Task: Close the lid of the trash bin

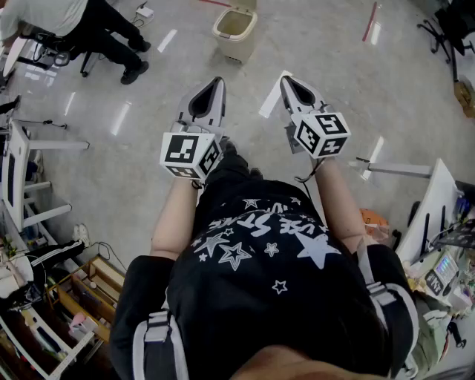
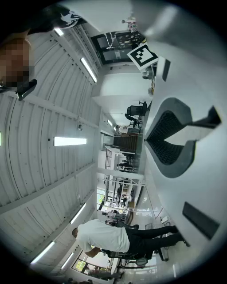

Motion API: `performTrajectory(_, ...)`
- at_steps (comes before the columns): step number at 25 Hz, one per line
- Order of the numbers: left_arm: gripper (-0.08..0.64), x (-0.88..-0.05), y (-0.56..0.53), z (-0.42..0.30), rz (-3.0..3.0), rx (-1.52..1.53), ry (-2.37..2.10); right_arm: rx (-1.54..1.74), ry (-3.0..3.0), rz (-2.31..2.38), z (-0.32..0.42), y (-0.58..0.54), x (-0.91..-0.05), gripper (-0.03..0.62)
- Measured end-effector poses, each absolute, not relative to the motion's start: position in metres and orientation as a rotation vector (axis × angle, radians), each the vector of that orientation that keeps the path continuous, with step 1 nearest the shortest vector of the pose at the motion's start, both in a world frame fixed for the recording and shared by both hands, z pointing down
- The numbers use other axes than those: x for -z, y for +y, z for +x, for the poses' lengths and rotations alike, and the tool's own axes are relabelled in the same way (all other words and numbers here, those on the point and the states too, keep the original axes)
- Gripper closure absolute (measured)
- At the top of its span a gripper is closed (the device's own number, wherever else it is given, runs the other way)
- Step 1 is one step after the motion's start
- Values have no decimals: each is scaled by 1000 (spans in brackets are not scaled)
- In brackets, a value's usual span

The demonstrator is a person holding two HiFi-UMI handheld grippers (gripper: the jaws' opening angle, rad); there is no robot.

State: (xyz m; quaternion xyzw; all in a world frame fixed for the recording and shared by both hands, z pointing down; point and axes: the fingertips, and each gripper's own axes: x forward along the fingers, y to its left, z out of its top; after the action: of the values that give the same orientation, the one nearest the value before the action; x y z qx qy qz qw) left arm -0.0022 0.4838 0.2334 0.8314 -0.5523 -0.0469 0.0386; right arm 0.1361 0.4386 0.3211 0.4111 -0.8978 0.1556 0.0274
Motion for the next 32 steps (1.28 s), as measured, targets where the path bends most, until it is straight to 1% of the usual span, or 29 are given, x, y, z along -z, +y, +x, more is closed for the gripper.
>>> performTrajectory(8,549,-243,440,-17,2536,167,-1691,-474,-2763,1309,129,395,-323,586)
performTrajectory(15,549,-249,366,-36,2530,169,-1662,-500,-2721,1353,120,326,-328,586)
performTrajectory(21,549,-251,296,-65,2524,187,-1644,-507,-2694,1378,96,260,-327,586)
performTrajectory(28,549,-256,225,-116,2510,172,-1613,-568,-2673,1407,48,184,-326,586)
performTrajectory(32,549,-261,192,-125,2510,160,-1592,-576,-2679,1430,39,151,-321,586)
